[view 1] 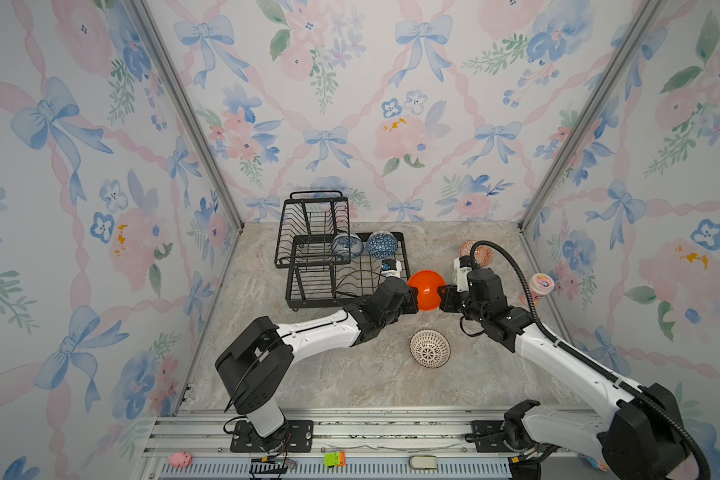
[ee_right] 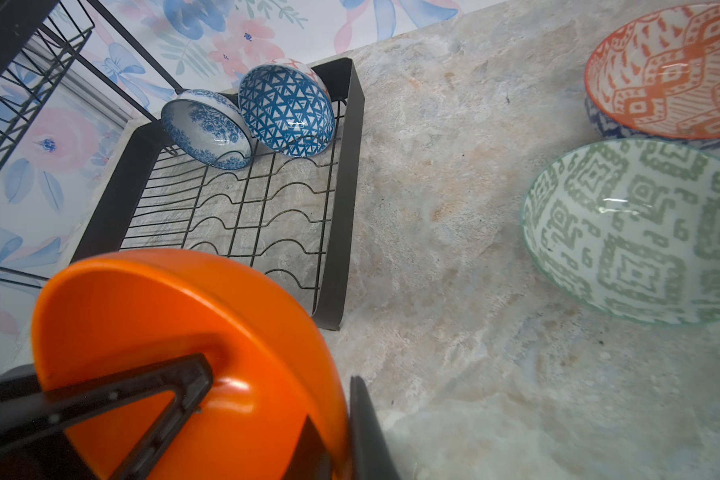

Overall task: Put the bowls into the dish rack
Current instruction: 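Lift the orange bowl and tilt it upright with the right gripper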

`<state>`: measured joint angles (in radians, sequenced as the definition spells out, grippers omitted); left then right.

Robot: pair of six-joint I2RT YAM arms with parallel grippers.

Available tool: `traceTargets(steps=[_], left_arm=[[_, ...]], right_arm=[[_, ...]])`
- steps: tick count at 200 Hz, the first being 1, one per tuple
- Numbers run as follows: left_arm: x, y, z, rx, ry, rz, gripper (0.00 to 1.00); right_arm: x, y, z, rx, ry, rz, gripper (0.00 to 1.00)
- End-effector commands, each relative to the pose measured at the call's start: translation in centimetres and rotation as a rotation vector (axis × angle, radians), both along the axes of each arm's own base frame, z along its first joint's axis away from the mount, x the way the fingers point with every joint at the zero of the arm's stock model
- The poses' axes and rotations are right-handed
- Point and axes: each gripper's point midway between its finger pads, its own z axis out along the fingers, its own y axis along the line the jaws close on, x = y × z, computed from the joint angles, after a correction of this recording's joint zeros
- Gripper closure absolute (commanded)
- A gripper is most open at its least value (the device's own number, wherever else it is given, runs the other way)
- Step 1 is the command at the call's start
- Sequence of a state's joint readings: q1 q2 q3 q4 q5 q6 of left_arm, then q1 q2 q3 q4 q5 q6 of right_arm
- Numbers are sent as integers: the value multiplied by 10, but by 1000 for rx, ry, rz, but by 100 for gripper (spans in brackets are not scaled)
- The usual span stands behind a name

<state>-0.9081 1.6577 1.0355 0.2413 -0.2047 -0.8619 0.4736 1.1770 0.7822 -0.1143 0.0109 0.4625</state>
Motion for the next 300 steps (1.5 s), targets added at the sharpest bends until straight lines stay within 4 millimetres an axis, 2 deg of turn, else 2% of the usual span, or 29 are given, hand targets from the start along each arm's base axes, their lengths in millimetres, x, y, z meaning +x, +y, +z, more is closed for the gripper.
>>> traceTargets(steps=[1,69,137,159,203,256,300], left_arm=[[-5,3,5,4,-20,-16,83],[-6,7,2,14,-22,-4,92],[-3,23,10,28,-59,61,100],[-1,28,10,31,-63,84,100],[4,41,14,34,-90,153,100],[9,60,28,26,-154,251,100],[9,73,29,28,-189,304,100]], right_arm=[[3,4,10,20,-44,2,89],[3,3,8,19,-38,-1,85],[3,-2,11,17,-46,-25,71],[3,-3,14,22,-53,-28,61],[3,-6,24,23,-64,-33,48],[3,-5,39,25,-66,-34,41],[4,-1,47,43,-46,-32,39]])
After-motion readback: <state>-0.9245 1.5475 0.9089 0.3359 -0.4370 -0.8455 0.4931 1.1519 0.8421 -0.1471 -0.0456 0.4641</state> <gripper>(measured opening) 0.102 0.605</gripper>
